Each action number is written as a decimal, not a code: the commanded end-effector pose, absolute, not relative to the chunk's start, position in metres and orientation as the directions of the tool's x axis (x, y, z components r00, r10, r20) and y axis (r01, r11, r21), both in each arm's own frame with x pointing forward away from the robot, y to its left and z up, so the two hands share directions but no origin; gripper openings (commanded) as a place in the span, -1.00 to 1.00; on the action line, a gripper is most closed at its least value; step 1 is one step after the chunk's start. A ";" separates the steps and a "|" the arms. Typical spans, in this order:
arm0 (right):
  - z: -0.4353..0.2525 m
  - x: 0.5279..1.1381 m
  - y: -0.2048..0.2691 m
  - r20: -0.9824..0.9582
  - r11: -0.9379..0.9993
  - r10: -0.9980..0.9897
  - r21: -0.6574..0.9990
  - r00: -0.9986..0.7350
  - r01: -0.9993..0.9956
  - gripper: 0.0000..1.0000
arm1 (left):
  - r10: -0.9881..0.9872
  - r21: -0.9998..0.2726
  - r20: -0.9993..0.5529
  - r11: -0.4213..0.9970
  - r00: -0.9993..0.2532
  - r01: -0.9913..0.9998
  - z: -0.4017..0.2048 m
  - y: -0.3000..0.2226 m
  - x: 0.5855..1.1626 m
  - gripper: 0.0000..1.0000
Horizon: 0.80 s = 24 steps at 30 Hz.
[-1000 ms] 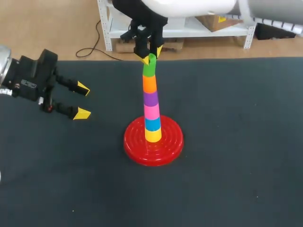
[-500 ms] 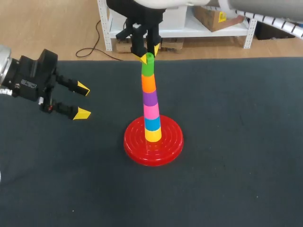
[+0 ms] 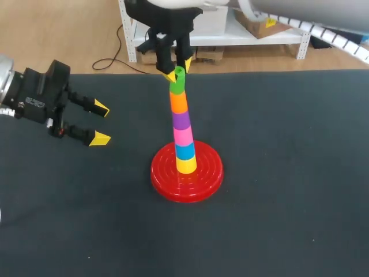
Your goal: Pick up and stack the cylinders on the red base in this order: pink,purple,orange,green
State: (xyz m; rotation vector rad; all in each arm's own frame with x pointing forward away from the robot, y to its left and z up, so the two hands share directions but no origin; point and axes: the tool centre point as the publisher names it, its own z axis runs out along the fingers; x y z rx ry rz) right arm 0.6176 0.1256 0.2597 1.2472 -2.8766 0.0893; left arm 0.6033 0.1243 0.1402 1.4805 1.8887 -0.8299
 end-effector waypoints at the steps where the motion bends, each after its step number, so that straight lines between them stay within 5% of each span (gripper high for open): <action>1: 0.247 0.621 0.125 0.029 0.682 -0.730 -0.045 -0.683 -0.730 -1.00 | 0.603 -0.110 -0.772 0.184 -0.201 0.977 0.139 0.125 0.603 1.00; 24: 0.255 0.618 0.127 0.005 0.670 -0.739 -0.093 -0.673 -0.737 -1.00 | 0.603 -0.110 -0.772 0.184 -0.201 0.977 0.139 0.125 0.603 1.00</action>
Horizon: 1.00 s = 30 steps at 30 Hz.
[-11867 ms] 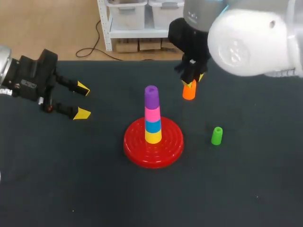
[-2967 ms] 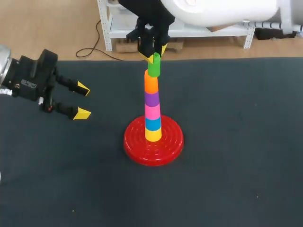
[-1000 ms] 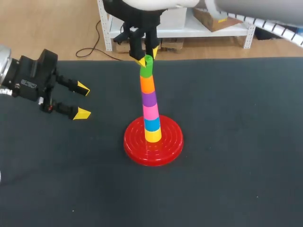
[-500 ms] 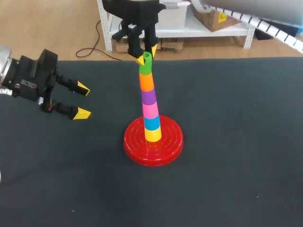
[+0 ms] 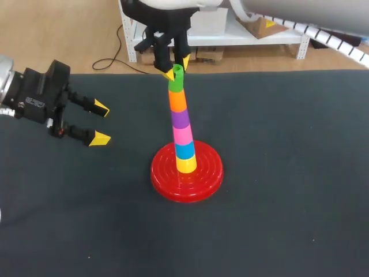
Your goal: Pick up and stack the cylinders on the red base in this order: pink,purple,orange,green
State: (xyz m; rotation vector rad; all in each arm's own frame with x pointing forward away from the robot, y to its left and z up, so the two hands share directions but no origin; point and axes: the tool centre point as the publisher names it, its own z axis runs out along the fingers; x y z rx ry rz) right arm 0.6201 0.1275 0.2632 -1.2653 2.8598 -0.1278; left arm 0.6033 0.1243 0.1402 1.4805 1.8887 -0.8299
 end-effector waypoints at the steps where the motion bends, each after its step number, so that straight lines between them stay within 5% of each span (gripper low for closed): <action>1: 0.255 0.617 0.127 -0.005 0.665 -0.744 -0.096 -0.668 -0.740 -1.00 | 0.603 -0.110 -0.772 0.184 -0.201 0.977 0.139 0.125 0.603 1.00; 30: 0.259 0.614 0.127 -0.063 0.640 -0.768 -0.135 -0.638 -0.757 -1.00 | 0.603 -0.110 -0.772 0.184 -0.201 0.977 0.139 0.125 0.603 1.00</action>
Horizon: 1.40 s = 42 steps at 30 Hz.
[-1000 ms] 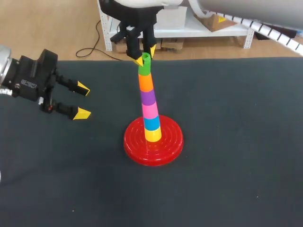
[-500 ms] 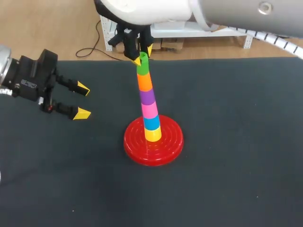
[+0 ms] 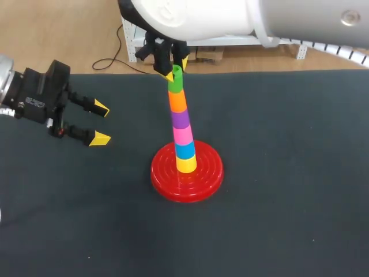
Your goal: Pick up and stack the cylinders on the red base in this order: pink,purple,orange,green
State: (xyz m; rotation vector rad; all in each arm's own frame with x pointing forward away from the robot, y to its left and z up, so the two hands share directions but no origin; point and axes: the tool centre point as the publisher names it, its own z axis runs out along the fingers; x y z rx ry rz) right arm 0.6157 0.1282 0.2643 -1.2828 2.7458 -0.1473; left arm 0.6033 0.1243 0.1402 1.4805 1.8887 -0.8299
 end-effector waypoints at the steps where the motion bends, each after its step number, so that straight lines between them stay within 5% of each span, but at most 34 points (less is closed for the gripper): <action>1: 0.259 0.614 0.127 -0.063 0.640 -0.768 -0.135 -0.638 -0.757 -1.00 | 0.603 -0.110 -0.772 0.184 -0.201 0.977 0.139 0.125 0.603 1.00; 42: 0.250 0.621 0.113 0.115 0.681 -0.724 -0.043 -0.681 -0.731 -1.00 | 0.603 -0.110 -0.772 0.184 -0.201 0.977 0.139 0.125 0.603 1.00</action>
